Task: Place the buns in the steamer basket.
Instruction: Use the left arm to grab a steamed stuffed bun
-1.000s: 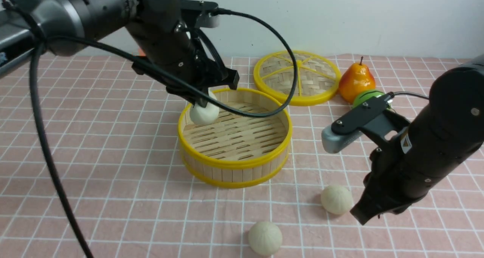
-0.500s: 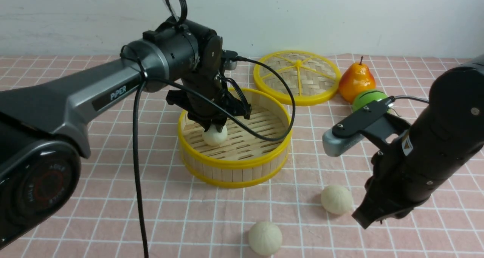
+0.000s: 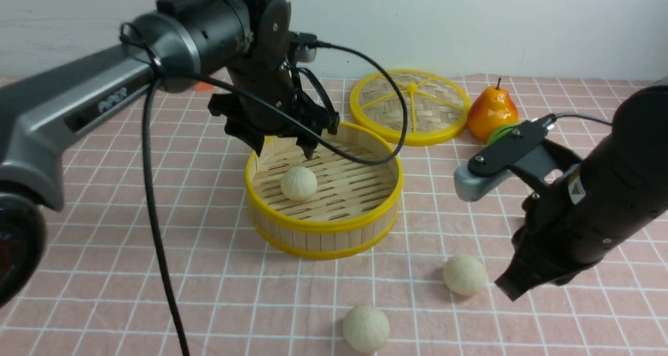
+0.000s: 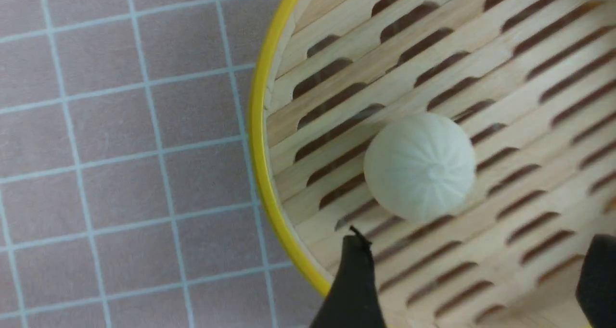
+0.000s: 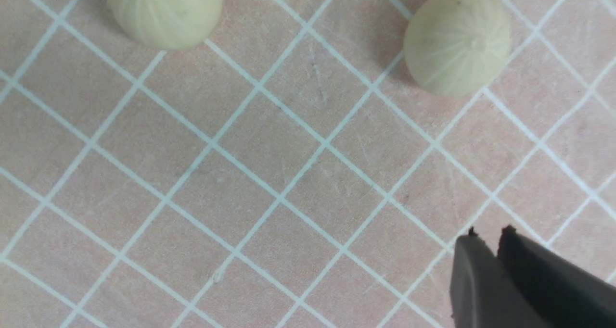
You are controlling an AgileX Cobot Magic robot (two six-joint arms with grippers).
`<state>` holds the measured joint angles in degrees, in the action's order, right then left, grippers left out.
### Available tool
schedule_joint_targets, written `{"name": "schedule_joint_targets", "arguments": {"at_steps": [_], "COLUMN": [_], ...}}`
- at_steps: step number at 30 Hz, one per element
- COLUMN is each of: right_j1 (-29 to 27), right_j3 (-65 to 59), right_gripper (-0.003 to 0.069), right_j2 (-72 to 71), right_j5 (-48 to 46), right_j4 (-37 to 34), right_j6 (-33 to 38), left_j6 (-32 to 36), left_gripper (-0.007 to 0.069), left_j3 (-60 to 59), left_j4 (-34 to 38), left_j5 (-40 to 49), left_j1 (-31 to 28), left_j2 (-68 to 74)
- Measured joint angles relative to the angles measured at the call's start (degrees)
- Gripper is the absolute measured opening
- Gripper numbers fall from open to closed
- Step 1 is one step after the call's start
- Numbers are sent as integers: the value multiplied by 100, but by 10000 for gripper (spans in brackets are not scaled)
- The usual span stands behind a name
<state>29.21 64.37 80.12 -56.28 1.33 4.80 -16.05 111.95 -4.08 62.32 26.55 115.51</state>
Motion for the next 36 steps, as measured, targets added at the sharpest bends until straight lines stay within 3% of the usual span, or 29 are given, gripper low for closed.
{"name": "schedule_joint_targets", "arguments": {"at_steps": [3,7,19,32,36], "right_j1": [0,0,0,0,0], "right_j3": [131,194,211,-376,-377], "right_gripper": [78,81,84,84,88], "right_j2": [-363,-1012,-1974,-1974,-1969], "right_j5": [0,-140,-582,-614,-601], "right_j4": [82,100,56,-194,-202], "right_j6": [-110,-144,-144,-144,-144], "left_j6": [121,375,298,-110,-150], "left_gripper": [567,567,567,565,520], "left_j3": [-54,-270,-1806,-2713,-2713], "left_j4": [489,742,158,-81,-86], "left_j5": [42,259,630,-830,-1091], "left_j1": [38,539,2332,2315,2315], "left_j2": [-388,-724,-736,-622,-277]}}
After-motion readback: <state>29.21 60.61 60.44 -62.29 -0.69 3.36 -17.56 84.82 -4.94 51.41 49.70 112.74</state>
